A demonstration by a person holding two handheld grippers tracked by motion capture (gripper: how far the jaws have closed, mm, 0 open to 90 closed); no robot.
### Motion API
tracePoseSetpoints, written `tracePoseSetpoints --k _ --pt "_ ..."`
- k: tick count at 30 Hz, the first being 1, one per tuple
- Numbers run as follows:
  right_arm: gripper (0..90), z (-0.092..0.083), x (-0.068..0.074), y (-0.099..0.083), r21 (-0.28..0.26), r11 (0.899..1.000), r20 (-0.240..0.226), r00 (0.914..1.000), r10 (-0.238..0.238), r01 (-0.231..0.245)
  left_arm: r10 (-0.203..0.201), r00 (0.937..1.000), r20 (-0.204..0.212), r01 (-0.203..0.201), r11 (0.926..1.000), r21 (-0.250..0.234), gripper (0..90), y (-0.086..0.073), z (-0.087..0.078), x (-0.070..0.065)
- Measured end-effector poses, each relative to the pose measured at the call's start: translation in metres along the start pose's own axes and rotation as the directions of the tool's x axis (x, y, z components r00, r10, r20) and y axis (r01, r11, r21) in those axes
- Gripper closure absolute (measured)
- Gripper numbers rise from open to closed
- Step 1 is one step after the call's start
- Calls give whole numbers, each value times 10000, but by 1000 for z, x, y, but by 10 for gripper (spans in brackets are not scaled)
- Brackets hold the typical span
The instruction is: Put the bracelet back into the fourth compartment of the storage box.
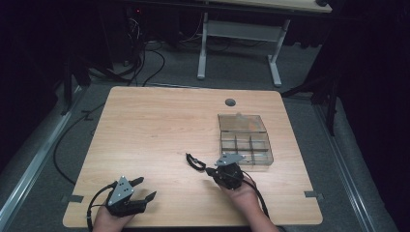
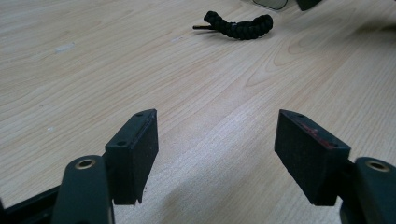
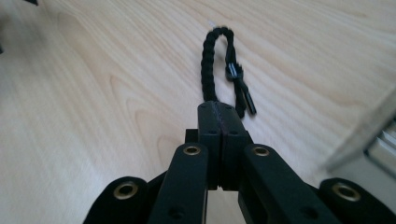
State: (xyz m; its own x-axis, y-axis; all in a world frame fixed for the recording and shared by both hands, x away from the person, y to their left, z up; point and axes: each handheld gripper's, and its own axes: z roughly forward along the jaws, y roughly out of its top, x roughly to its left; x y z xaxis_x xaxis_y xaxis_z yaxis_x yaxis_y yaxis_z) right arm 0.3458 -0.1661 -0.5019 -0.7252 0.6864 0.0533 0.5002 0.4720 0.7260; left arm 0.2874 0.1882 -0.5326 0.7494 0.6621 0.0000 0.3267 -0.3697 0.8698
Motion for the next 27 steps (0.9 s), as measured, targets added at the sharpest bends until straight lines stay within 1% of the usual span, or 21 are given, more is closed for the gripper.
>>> tracePoseSetpoints --k 3,4,6,7,9,12,13,15,16,17,20,24,27 --pt "900 12 0 14 120 9998 118 9998 -148 147 9 10000 17 -9 10000 6 309 0 0 0" --pt "900 12 0 14 120 9998 118 9998 -148 147 6 10000 23 -6 10000 6 309 0 0 0" --pt "900 24 -2 27 236 9993 327 9990 -296 288 10 10000 28 -10 10000 7 309 0 0 0" --pt "900 28 -4 30 313 9989 372 9986 -363 351 14 10000 36 -14 10000 8 309 0 0 0" --pt "900 31 -6 33 369 9987 390 9985 -380 366 1 10000 39 -1 10000 9 309 0 0 0" --pt "900 42 -9 38 701 9968 324 9987 -398 374 16 10000 38 -16 10000 8 309 0 0 0" --pt "900 47 -9 38 825 9957 276 9986 -440 416 14 10000 38 -14 10000 5 309 0 0 0" --pt "900 51 -9 36 982 9943 293 9986 -449 418 3 10000 37 -3 10000 -4 309 0 0 0" --pt "900 51 -9 36 982 9943 293 9986 -449 418 10 10000 32 -10 10000 -8 309 0 0 0" --pt "900 54 -9 35 1131 9926 300 9984 -481 444 17 10000 27 -17 10000 -4 309 0 0 0" --pt "900 54 -8 33 1165 9919 302 9981 -545 506 15 10000 25 -15 10000 1 309 0 0 0" --pt "900 51 -6 32 1254 9907 339 9977 -580 533 14 10000 19 -14 10000 15 309 0 0 0" --pt "899 47 -6 27 1205 9915 349 9979 -547 501 13 10000 27 -13 10000 13 309 0 0 0"
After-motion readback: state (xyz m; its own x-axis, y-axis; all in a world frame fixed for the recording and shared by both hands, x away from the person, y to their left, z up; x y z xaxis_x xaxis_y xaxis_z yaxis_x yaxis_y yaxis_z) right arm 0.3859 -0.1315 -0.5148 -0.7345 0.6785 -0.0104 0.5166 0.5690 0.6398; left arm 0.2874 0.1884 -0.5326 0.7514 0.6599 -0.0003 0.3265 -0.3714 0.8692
